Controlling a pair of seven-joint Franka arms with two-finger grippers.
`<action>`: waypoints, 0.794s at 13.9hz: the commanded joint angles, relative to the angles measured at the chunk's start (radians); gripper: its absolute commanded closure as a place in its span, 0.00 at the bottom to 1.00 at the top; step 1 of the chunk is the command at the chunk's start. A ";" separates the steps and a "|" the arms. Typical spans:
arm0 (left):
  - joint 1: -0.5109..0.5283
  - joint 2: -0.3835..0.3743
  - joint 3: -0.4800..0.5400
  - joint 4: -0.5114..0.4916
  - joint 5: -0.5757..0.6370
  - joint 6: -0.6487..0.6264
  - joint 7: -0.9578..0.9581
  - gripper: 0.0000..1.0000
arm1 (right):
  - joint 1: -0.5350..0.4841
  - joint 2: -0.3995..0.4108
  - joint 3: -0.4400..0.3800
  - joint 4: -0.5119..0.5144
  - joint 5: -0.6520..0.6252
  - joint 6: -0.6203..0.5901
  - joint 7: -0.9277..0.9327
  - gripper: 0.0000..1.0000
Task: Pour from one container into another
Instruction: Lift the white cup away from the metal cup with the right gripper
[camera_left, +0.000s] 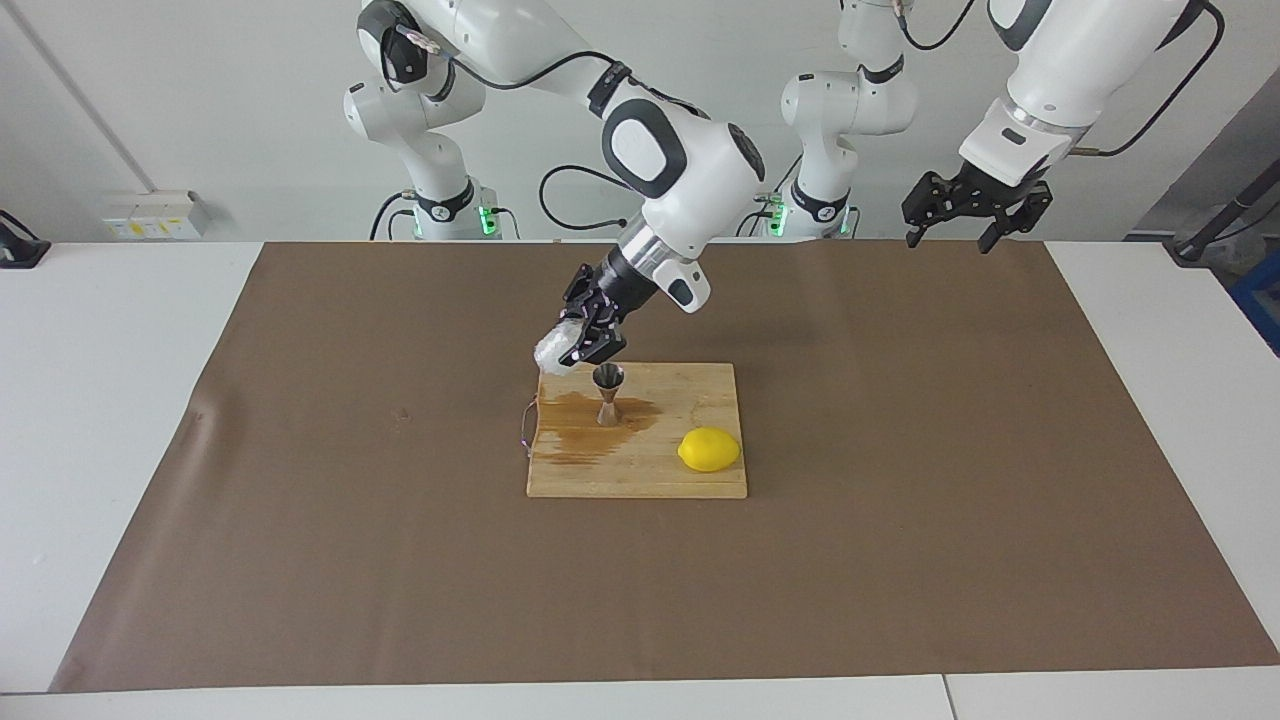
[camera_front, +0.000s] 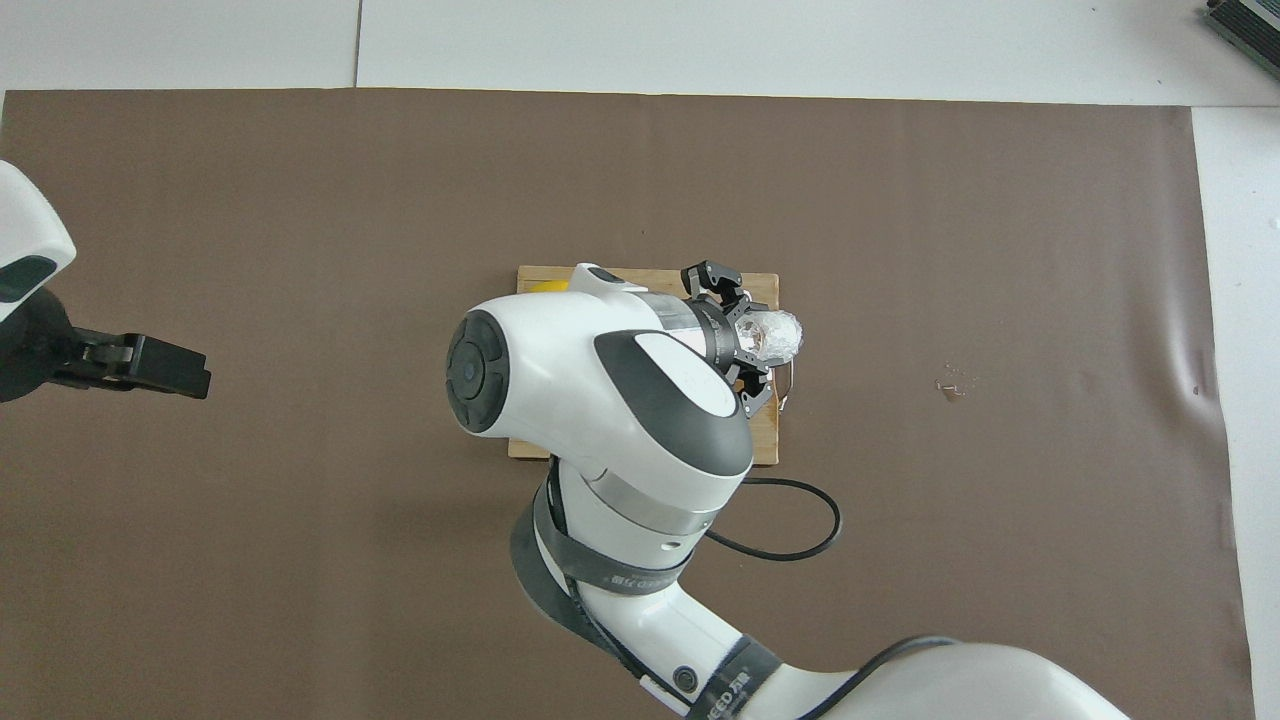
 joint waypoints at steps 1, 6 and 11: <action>-0.002 -0.024 0.004 -0.025 0.013 0.006 0.005 0.00 | -0.027 -0.049 -0.075 -0.028 0.119 0.080 -0.018 1.00; -0.002 -0.024 0.004 -0.025 0.013 0.006 0.005 0.00 | -0.048 -0.103 -0.237 -0.069 0.362 0.215 -0.005 1.00; -0.002 -0.024 0.004 -0.025 0.013 0.006 0.005 0.00 | -0.050 -0.224 -0.372 -0.285 0.526 0.458 0.028 1.00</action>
